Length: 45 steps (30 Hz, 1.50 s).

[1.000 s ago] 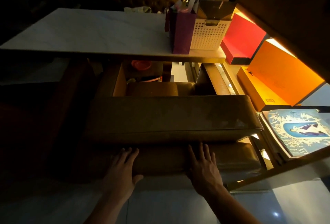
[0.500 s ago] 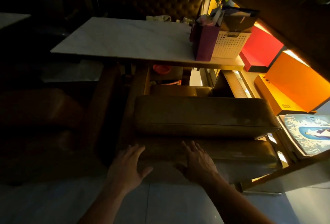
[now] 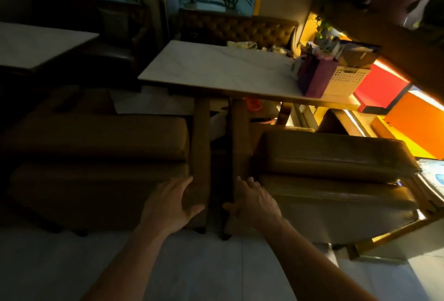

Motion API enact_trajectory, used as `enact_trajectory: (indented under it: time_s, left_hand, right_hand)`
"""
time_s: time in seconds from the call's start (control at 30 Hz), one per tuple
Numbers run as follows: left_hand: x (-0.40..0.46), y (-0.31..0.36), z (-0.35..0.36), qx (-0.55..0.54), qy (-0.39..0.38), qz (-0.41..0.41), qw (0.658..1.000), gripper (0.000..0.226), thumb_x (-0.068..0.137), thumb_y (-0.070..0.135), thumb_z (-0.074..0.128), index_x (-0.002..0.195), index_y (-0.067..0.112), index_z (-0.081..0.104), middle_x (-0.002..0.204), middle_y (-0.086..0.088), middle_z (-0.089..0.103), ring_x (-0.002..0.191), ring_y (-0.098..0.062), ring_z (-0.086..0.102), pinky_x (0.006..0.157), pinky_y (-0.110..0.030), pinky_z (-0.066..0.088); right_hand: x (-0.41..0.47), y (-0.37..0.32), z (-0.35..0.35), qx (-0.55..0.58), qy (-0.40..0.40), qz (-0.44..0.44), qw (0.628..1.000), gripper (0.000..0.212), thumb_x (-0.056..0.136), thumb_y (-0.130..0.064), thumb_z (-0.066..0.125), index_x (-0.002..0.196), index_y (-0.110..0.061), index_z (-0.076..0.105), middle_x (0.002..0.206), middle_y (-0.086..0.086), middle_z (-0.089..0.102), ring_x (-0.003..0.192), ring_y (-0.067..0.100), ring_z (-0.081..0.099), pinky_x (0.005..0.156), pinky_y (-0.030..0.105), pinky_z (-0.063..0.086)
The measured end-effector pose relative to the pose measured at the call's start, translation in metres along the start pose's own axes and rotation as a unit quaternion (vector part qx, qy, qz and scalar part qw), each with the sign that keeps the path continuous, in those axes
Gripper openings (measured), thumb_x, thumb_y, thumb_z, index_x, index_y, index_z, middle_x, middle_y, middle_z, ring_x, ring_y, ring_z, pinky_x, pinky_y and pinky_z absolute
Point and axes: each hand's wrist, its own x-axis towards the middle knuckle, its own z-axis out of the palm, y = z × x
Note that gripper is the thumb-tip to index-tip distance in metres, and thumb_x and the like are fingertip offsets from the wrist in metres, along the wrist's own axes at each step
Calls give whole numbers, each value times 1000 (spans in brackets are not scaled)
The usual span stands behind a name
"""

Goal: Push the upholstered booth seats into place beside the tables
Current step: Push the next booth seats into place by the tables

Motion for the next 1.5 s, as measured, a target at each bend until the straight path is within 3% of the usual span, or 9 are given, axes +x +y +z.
enact_trajectory:
  time_s: [0.27, 0.4, 0.5, 0.6, 0.93, 1.03, 1.17, 1.33, 1.5]
  left_hand:
    - [-7, -137, -27, 7, 27, -45, 999, 89, 78, 79, 48, 151, 41, 14, 160, 9, 16, 146, -17, 13, 114, -42, 24]
    - [-1, -212, -37, 29, 31, -62, 997, 89, 79, 79, 45, 152, 39, 13, 162, 7, 12, 147, -18, 9, 117, -42, 16]
    - [11, -275, -45, 38, 26, -79, 996, 89, 80, 78, 44, 152, 39, 12, 162, 7, 10, 148, -18, 7, 118, -41, 12]
    - [26, -329, -54, 50, 25, -86, 995, 88, 81, 77, 45, 153, 38, 13, 162, 5, 12, 148, -19, 9, 118, -40, 12]
    - [91, -468, -50, 84, 19, -81, 993, 95, 76, 77, 52, 153, 35, 16, 162, -1, 13, 148, -24, 4, 119, -48, 11]
    - [105, -499, -37, 96, 16, -60, 993, 96, 73, 78, 55, 152, 34, 22, 161, -5, 18, 148, -30, 5, 118, -55, 11]
    - [116, -519, -26, 104, 38, -19, 994, 89, 75, 81, 39, 151, 37, 25, 157, -7, 29, 146, -34, 16, 114, -59, 14]
    - [125, -518, -28, 102, 52, -12, 993, 79, 75, 63, 60, 144, 29, 43, 144, -12, 47, 135, -43, 34, 103, -70, 29]
    - [126, -519, -26, 88, 58, -5, 994, 77, 74, 53, 72, 143, 29, 46, 143, -12, 49, 135, -43, 33, 103, -71, 29]
  right_hand:
    - [48, -111, 51, -13, -29, -19, 999, 95, 86, -57, 63, 157, -30, 5, 165, 11, 8, 151, 32, 11, 121, 49, 20]
    - [89, -158, 88, -21, -26, -28, 999, 96, 84, -56, 65, 156, -30, 7, 163, 11, 14, 148, 33, 19, 118, 48, 26]
    - [128, -196, 116, -37, -40, -21, 998, 101, 84, -58, 66, 157, -28, 3, 165, 12, 1, 151, 33, 8, 121, 49, 22]
    - [161, -227, 138, -47, -29, -18, 998, 100, 84, -58, 65, 157, -28, 3, 165, 12, 3, 152, 32, 5, 121, 48, 19]
    - [231, -239, 180, -104, 21, 67, 992, 101, 80, -79, 48, 156, -27, 6, 163, 18, 4, 149, 43, 0, 119, 59, 16]
    - [243, -232, 195, -99, 0, 101, 990, 110, 77, -82, 49, 155, -28, -6, 163, 22, -4, 148, 45, -6, 117, 64, 13]
    - [251, -237, 210, -101, 31, 129, 986, 123, 67, -92, 45, 153, -29, -16, 161, 26, -8, 148, 47, -5, 115, 66, 13]
    - [252, -239, 218, -141, 76, 131, 978, 122, 67, -94, 40, 156, -21, 0, 159, 30, 13, 145, 49, 13, 113, 66, 23]
    - [249, -237, 223, -174, 79, 136, 972, 118, 67, -96, 28, 155, -18, 13, 154, 29, 26, 142, 47, 23, 111, 63, 29]
